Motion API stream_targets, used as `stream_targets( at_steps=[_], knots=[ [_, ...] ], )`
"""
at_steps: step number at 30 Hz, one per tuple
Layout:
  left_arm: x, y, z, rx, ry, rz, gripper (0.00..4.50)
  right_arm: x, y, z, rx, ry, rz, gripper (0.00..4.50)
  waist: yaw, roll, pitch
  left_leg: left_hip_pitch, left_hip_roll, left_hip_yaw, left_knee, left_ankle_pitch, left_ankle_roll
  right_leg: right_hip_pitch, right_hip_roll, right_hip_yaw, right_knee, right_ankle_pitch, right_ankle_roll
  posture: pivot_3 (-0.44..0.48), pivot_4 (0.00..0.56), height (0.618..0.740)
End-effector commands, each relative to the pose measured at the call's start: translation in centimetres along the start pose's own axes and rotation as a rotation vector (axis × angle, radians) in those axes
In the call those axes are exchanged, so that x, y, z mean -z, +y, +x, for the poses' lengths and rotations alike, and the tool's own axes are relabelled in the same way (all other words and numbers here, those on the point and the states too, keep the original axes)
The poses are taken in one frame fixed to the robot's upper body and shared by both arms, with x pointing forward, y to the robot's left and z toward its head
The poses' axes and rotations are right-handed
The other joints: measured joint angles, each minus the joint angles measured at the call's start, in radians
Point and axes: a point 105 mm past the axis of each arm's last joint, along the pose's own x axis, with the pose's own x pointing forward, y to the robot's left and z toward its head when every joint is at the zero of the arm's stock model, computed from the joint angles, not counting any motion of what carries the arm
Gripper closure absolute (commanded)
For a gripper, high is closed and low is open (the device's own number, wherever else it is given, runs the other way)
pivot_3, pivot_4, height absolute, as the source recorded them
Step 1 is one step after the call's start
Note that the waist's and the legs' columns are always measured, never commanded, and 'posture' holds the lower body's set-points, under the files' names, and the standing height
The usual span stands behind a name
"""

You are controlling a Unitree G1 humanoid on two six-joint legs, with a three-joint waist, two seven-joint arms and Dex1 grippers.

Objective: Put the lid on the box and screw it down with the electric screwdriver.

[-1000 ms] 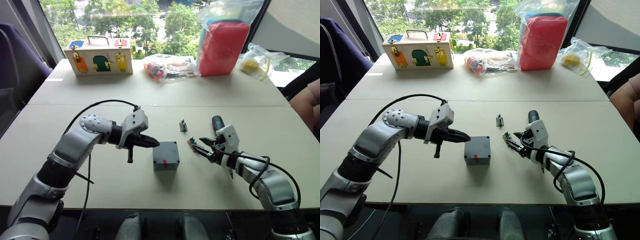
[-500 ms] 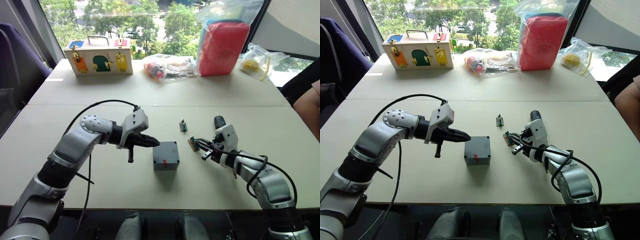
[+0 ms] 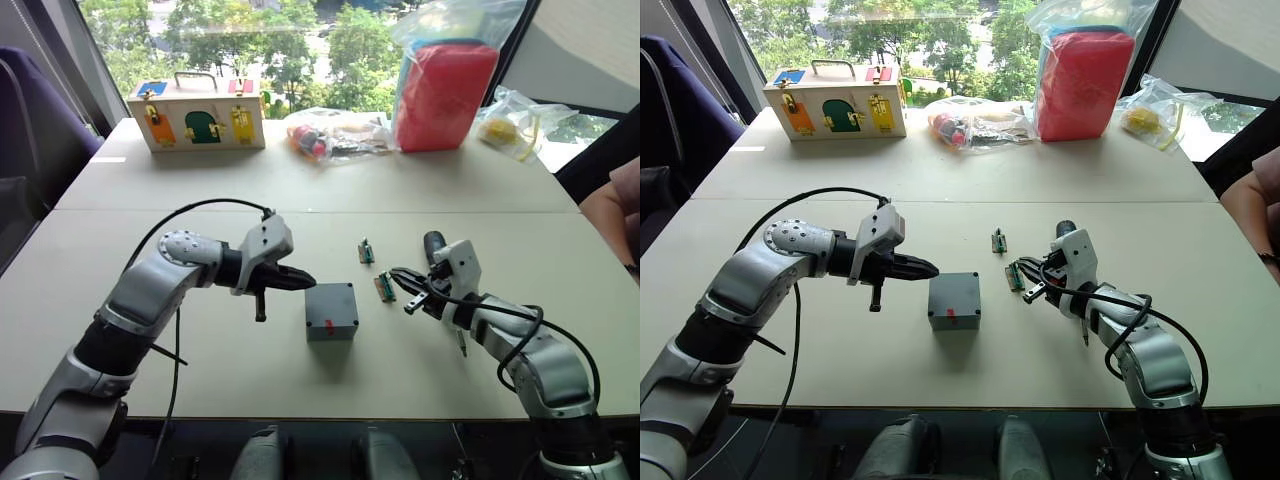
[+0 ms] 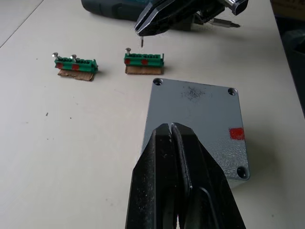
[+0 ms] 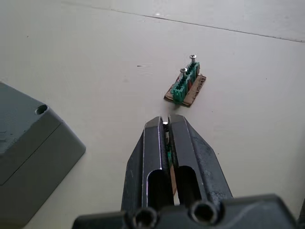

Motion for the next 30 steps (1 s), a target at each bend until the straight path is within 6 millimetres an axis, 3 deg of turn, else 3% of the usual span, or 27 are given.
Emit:
stream_targets(
  at_steps=[1, 5, 9, 17, 30],
  knots=[
    [-0.9, 0.5, -0.8, -0.031, -0.037, 0.032, 4.5, -2.8, 0.0, -0.5, -0.004, -0.083, -0.052, 4.44, 0.0, 0.0, 0.0, 0.0, 0.0, 0.0, 0.0, 0.0, 0.0, 0.0, 0.0, 0.0, 0.0, 0.0, 0.0, 0.0, 0.15, 0.74],
    [-0.8, 0.6, -1.9, -0.036, -0.046, -0.004, 4.5, -5.2, 3.6, -0.6, -0.187, -0.153, -0.071, 4.44, -0.001, 0.0, 0.0, 0.0, 0.0, 0.0, 0.0, 0.0, 0.0, 0.0, 0.0, 0.0, 0.0, 0.0, 0.0, 0.0, 0.15, 0.74],
    [-0.4, 0.1, -2.6, -0.017, -0.027, -0.022, 4.5, -4.8, 4.8, -0.2, -0.243, -0.132, -0.079, 4.44, -0.002, 0.0, 0.0, 0.0, 0.0, 0.0, 0.0, 0.0, 0.0, 0.0, 0.0, 0.0, 0.001, 0.0, 0.0, 0.0, 0.15, 0.74],
    [0.2, -0.4, -2.9, -0.031, -0.013, -0.043, 4.5, -3.7, 5.7, 0.8, -0.292, -0.103, -0.079, 4.44, 0.0, 0.0, 0.0, 0.0, 0.0, 0.0, 0.0, 0.0, 0.0, 0.0, 0.0, 0.0, 0.0, 0.0, 0.0, 0.0, 0.15, 0.74],
    [0.2, -0.7, -2.4, -0.041, -0.016, -0.046, 4.5, -2.7, 5.6, 1.3, -0.289, -0.082, -0.079, 4.44, 0.0, 0.0, 0.0, 0.0, 0.0, 0.0, 0.0, 0.0, 0.0, 0.0, 0.0, 0.0, 0.0, 0.0, 0.0, 0.0, 0.15, 0.74]
  ],
)
